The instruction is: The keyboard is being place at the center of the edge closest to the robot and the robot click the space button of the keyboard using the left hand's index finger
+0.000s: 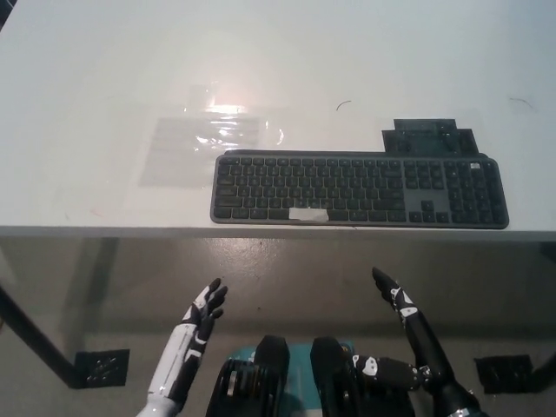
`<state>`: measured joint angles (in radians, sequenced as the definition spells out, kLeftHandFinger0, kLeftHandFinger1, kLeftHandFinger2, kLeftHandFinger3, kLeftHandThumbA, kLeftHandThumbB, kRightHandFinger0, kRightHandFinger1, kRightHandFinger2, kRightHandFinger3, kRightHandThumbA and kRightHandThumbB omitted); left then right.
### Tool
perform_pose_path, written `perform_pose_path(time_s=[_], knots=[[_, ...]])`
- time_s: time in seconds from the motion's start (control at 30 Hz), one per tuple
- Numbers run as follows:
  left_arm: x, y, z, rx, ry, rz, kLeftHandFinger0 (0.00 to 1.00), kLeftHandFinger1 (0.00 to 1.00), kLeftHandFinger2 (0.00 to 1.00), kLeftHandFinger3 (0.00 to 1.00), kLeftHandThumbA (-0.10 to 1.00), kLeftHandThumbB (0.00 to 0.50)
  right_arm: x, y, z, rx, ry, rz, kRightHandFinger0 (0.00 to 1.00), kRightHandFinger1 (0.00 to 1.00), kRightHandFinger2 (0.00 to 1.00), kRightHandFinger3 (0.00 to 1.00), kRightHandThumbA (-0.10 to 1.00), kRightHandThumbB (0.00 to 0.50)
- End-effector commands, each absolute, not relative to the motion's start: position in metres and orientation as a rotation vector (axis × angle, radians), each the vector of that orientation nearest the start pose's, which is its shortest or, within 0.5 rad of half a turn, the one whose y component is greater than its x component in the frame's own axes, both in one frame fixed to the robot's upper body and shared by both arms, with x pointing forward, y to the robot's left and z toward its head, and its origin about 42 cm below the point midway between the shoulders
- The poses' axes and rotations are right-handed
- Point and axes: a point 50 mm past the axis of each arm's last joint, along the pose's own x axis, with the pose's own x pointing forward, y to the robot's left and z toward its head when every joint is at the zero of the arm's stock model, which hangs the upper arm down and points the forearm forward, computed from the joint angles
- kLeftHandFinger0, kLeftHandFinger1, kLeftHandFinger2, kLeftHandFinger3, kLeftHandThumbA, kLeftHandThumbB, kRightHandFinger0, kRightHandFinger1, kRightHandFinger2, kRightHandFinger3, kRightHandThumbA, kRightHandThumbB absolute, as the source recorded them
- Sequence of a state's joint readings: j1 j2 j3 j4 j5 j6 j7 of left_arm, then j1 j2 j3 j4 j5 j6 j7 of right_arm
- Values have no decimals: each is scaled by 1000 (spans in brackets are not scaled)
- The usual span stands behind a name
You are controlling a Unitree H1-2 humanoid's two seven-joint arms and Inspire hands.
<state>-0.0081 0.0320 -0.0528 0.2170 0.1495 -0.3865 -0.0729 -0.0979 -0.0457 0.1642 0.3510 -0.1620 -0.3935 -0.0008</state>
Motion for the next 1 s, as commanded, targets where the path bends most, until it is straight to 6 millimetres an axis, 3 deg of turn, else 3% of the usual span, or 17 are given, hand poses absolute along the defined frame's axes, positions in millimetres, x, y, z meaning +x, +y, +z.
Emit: perform_pose_path(time_s=[0.0,0.2,0.27,0.4,0.6,0.97], knots=[[285,204,74,136,-276,-137,1000,1000,1000,1000,1000,366,301,-153,73,-44,-271,160,1000,1000,1000,1000,1000,410],[284,204,74,137,-275,-129,1000,1000,1000,1000,1000,369,292,-130,78,120,-268,96,1000,1000,1000,1000,1000,351],[281,204,72,127,-267,-128,1000,1000,1000,1000,1000,382,288,-127,74,119,-251,112,1000,1000,1000,1000,1000,367],[281,206,71,135,-264,-126,1000,1000,1000,1000,1000,390,288,-136,67,93,-235,124,1000,1000,1000,1000,1000,409],[272,202,66,96,-217,-94,1000,1000,1000,1000,1000,405,280,-147,68,93,-243,105,1000,1000,1000,1000,1000,362],[252,199,57,108,-202,-99,1000,1000,1000,1000,1000,353,263,-150,60,91,-215,101,1000,1000,1000,1000,1000,374]])
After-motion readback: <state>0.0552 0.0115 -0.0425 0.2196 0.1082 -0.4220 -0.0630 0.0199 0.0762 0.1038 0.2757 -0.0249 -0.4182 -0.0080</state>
